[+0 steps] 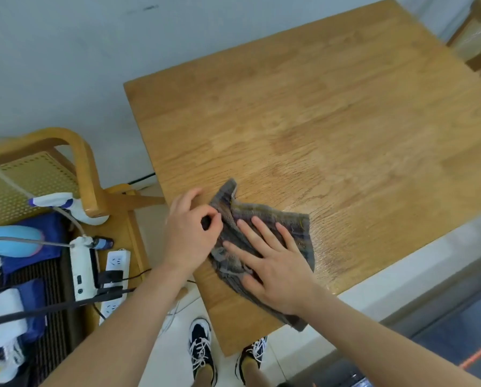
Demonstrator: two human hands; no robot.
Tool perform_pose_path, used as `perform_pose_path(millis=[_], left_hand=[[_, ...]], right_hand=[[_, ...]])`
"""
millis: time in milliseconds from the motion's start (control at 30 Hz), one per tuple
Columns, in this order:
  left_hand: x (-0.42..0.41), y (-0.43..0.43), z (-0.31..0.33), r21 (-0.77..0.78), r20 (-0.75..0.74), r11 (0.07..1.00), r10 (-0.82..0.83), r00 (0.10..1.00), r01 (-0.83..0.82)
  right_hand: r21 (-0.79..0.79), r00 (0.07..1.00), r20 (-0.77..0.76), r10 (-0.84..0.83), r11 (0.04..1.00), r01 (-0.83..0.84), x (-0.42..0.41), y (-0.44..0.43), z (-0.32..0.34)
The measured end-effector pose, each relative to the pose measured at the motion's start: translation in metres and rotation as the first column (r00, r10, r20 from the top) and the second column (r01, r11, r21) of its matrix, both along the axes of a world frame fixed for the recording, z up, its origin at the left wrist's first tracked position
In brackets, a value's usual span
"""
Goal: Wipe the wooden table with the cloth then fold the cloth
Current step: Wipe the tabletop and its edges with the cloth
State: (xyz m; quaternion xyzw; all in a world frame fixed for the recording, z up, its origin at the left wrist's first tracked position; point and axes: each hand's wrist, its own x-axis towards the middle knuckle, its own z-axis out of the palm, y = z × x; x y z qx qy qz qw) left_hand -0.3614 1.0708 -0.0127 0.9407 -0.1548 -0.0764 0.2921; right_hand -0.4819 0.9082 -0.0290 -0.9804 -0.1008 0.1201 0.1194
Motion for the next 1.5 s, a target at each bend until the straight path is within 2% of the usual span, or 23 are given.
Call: perform_pose_path(millis=[67,167,200,333,467,567,667,733,800,867,933,967,1000,1100,1233,1400,1500], left_hand=[[-0.012,-0.001,0.002,0.085,0.033,0.996,-0.023,0.999,0.020],[-0.023,0.000,-0.002,0.090,0.096,0.996,-0.014,0.995,0.006],[-0.025,0.001,-0.004,0.071,0.118,0.997,0.005,0.993,-0.014],[-0.016,0.010,-0.009,0.052,0.174,0.990,0.116,0.978,-0.127],[0.010,0.015,-0.010,0.016,0.161,0.977,0.207,0.965,-0.212],[0.036,0.018,-0.005,0.007,0.097,0.946,0.322,0.942,-0.324],[0.056,0.019,0.007,0.123,0.147,0.949,0.272,0.951,-0.290],[0.054,0.010,0.015,0.161,0.165,0.963,0.192,0.968,-0.218],[0.041,-0.001,0.016,0.159,0.151,0.975,0.128,0.980,-0.152],[0.022,-0.011,0.007,0.195,0.151,0.971,0.107,0.983,-0.136],[0.008,-0.022,-0.005,0.254,0.111,0.958,0.108,0.988,-0.134],[0.005,-0.027,-0.007,0.302,0.071,0.944,0.119,0.990,-0.135],[0.005,-0.031,-0.010,0.344,0.036,0.928,0.138,0.990,-0.142],[0.029,-0.036,-0.015,0.368,-0.008,0.909,0.212,0.977,-0.194],[0.094,-0.027,-0.014,0.342,-0.064,0.896,0.323,0.944,-0.284],[0.158,-0.018,-0.009,0.245,-0.131,0.881,0.444,0.887,-0.404],[0.140,-0.008,-0.008,0.170,-0.209,0.890,0.451,0.868,-0.422]], right_hand=[[0.102,0.997,-0.075,-0.001,0.995,0.009,-0.007,-0.011,0.011],[0.302,0.978,-0.110,-0.176,0.932,0.202,0.010,-0.008,0.021],[0.282,0.978,-0.076,-0.192,0.937,0.206,0.015,-0.001,0.019],[0.040,0.993,0.060,-0.103,0.994,0.101,0.027,0.021,-0.006],[0.032,0.991,0.104,-0.088,0.996,0.085,0.071,0.022,-0.006],[0.022,0.986,0.078,-0.148,0.989,0.147,0.111,0.034,-0.007],[0.020,0.983,0.062,-0.170,0.985,0.169,0.119,0.042,-0.003],[0.095,0.985,0.042,-0.166,0.982,0.161,0.108,0.044,0.004],[0.261,0.988,-0.050,-0.149,0.952,0.157,0.100,0.038,0.011],[0.466,0.970,-0.163,-0.181,0.853,0.237,0.105,0.022,0.022],[0.567,0.915,-0.159,-0.370,0.725,0.391,0.123,-0.002,0.031],[0.547,0.888,-0.108,-0.446,0.719,0.428,0.138,-0.012,0.034],[0.492,0.886,-0.032,-0.463,0.764,0.418,0.154,-0.018,0.034],[0.302,0.933,0.122,-0.339,0.908,0.291,0.199,-0.021,0.019],[0.098,0.912,0.217,-0.348,0.937,0.334,0.215,-0.014,-0.006],[0.046,0.929,0.166,-0.332,0.943,0.329,0.220,-0.014,-0.004],[-0.010,0.936,0.155,-0.315,0.947,0.321,0.216,-0.013,-0.003]])
